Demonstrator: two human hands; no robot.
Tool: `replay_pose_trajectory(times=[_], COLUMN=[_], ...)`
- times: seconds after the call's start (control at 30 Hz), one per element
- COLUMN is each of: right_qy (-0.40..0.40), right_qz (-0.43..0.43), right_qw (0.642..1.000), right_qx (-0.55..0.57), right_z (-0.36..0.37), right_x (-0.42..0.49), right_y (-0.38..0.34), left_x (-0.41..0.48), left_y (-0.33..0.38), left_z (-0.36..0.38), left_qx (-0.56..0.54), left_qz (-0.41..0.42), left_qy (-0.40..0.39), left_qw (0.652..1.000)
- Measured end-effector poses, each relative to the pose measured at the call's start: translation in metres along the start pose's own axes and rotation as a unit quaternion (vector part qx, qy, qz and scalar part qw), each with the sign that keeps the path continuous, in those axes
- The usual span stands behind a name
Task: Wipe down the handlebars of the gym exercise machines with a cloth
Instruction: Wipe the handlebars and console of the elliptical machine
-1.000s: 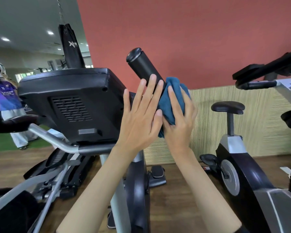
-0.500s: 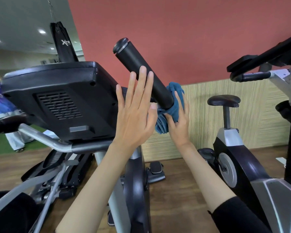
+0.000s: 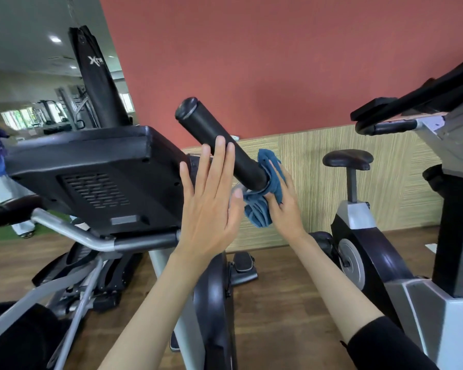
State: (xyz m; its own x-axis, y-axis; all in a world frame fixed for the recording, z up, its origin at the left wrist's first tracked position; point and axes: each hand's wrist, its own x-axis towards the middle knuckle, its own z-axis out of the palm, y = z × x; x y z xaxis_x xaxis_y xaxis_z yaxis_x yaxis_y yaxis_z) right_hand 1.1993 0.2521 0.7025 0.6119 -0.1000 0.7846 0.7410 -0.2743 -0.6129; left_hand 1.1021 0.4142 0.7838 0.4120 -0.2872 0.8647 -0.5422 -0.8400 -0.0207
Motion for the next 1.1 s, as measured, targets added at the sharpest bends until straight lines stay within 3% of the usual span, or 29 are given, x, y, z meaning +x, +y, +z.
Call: replay_pose_trajectory(times=[0.07, 0.17, 0.43, 0.53, 0.77, 0.93, 1.1], right_qy=[-0.018, -0.046, -0.182, -0.203, -0.195, -0.272, -0.340], right_qz=[0.057, 0.065, -0.056, -0.112, -0.156, -0.129, -0.212], right_qw=[0.998, 0.996, 0.982, 0.973, 0.962, 0.950, 0.915], right_qx=[0.012, 0.038, -0.010, 0.022, 0.107, 0.089, 0.044], right_z=[-0.011, -0.027, -0.046, -0.044, -0.026, -0.014, -0.026], right_x=[0.001, 0.004, 0.034, 0.043, 0.077, 0.113, 0.111], right_y=[-0.003, -0.014, -0.030, -0.024, 0.007, 0.024, 0.005], left_x=[-0.001, -0.002, -0.004, 0.000, 0.014, 0.017, 0.019], left_y=[0.001, 0.003, 0.032, 0.045, 0.068, 0.077, 0.084], left_z=[-0.006, -0.013, -0.012, -0.005, 0.017, 0.027, 0.026], left_qx=[0.006, 0.012, 0.059, 0.089, 0.195, 0.279, 0.301], left_qz=[-0.003, -0.004, -0.021, -0.037, -0.105, -0.164, -0.186], left_qy=[-0.019, -0.039, -0.068, -0.059, -0.049, -0.053, -0.053], left_qw=[1.000, 0.999, 0.996, 0.994, 0.974, 0.945, 0.934])
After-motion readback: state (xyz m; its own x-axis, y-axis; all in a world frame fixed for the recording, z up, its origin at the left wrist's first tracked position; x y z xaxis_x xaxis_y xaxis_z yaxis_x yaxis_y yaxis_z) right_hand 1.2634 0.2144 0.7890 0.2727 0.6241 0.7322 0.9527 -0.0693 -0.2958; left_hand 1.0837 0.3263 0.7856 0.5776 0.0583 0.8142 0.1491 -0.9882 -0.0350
